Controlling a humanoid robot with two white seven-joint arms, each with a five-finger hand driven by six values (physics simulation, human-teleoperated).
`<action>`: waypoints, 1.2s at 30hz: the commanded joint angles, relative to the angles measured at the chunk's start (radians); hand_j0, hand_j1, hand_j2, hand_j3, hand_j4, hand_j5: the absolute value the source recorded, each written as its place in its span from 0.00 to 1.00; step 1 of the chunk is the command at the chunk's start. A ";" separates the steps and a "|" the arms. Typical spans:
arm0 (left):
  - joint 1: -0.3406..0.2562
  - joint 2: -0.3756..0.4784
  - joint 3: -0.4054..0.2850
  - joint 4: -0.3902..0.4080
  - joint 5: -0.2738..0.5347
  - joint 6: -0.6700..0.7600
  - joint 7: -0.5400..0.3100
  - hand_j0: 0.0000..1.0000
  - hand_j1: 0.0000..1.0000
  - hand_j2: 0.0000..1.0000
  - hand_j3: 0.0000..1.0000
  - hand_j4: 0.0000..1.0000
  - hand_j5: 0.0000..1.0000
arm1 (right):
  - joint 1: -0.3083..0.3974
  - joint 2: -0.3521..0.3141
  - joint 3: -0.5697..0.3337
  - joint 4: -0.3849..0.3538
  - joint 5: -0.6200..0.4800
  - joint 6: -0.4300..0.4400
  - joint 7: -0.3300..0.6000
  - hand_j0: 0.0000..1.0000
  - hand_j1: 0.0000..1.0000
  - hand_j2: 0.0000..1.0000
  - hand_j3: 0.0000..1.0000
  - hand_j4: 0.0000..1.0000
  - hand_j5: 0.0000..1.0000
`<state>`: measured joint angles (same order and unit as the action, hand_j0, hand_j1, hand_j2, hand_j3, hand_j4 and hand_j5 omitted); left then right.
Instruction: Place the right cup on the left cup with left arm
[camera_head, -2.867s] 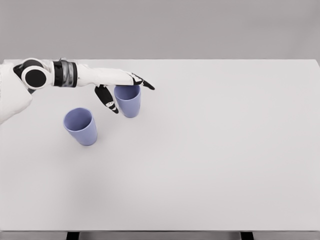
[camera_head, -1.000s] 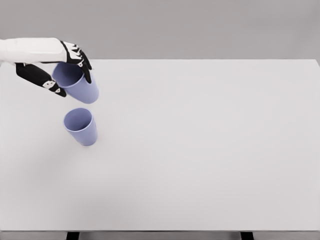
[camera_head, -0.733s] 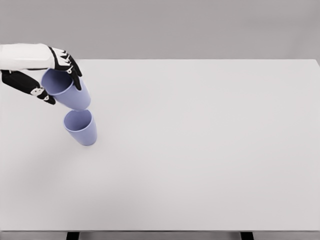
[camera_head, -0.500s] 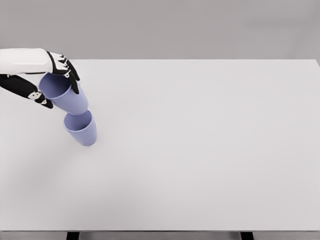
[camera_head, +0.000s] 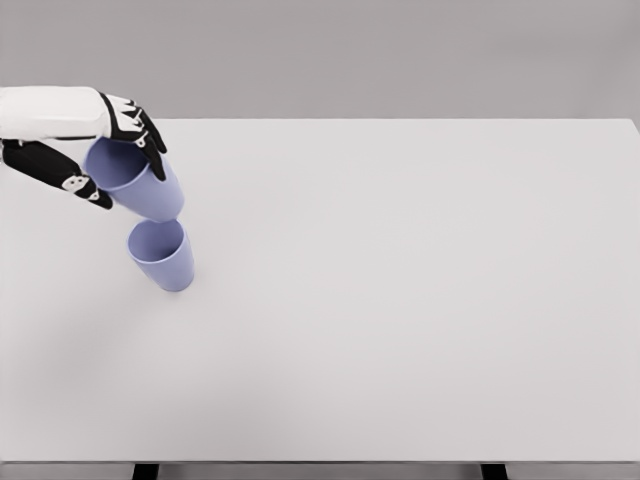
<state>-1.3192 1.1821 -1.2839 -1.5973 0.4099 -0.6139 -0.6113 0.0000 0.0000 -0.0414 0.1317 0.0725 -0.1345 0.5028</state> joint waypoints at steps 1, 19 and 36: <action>0.000 -0.015 0.002 0.019 0.007 0.003 0.000 0.59 0.59 0.59 0.59 0.59 0.59 | 0.000 0.000 0.000 0.000 0.001 0.000 0.000 1.00 1.00 1.00 1.00 1.00 1.00; -0.032 0.028 -0.055 -0.015 -0.031 0.003 0.000 0.60 0.60 0.60 0.60 0.60 0.60 | 0.000 0.000 0.000 0.000 0.001 0.000 0.000 1.00 1.00 1.00 1.00 1.00 1.00; -0.040 0.028 -0.094 -0.007 -0.033 0.003 0.000 0.60 0.60 0.60 0.60 0.60 0.60 | 0.000 0.000 0.000 0.000 0.001 0.000 0.000 1.00 1.00 1.00 1.00 1.00 1.00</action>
<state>-1.3591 1.2071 -1.3731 -1.6056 0.3719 -0.6139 -0.6114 0.0000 0.0000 -0.0414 0.1317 0.0725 -0.1345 0.5028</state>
